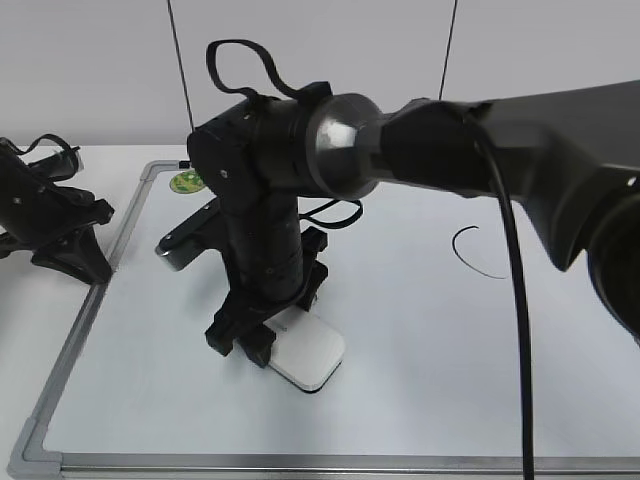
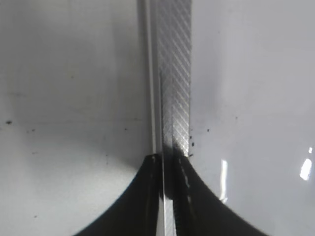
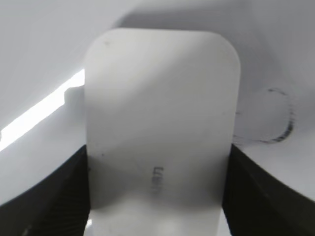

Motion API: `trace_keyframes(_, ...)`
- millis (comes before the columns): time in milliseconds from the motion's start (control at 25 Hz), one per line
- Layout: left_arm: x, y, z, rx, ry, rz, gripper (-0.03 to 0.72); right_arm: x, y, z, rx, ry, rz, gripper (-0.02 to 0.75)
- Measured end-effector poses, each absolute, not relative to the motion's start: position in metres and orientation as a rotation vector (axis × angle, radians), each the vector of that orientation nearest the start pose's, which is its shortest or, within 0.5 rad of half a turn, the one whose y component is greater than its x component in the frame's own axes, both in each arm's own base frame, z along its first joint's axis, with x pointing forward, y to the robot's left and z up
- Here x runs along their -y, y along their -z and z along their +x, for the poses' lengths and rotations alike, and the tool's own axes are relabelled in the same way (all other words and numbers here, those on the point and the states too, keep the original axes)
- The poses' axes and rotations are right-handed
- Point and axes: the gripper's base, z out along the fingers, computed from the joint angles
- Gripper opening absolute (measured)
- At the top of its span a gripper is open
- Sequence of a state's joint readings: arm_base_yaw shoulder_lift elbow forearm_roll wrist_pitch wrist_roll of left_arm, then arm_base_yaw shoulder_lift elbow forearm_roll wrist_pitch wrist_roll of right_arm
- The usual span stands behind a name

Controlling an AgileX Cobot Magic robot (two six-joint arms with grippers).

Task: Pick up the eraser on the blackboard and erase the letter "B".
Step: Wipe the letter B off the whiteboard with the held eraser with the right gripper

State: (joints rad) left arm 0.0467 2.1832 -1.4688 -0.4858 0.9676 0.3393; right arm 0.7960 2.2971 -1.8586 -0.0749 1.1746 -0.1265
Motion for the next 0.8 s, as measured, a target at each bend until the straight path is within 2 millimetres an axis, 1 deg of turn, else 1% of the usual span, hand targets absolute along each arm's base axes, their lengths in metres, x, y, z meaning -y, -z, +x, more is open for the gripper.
trace_keyframes(320, 0.016, -0.119, 0.414, -3.030, 0.603, 0.013, 0.034, -0.297, -0.157, 0.362, -2.768, 0.160, -1.283, 0.529)
trace_keyframes(480, 0.016, -0.119, 0.414, -3.030, 0.603, 0.013, 0.034, -0.278, -0.157, 0.377, -2.802, 0.163, -1.208, 0.529)
trace_keyframes(640, 0.016, -0.119, 0.414, -3.030, 0.603, 0.013, 0.034, -0.254, -0.157, 0.394, -2.839, 0.166, -1.121, 0.529)
trace_keyframes(720, 0.016, -0.119, 0.414, -3.030, 0.603, 0.013, 0.034, -0.246, -0.157, 0.400, -2.850, 0.171, -1.093, 0.529)
trace_keyframes(800, 0.016, -0.119, 0.414, -3.030, 0.603, 0.013, 0.034, -0.243, -0.157, 0.401, -2.851, 0.178, -1.086, 0.529)
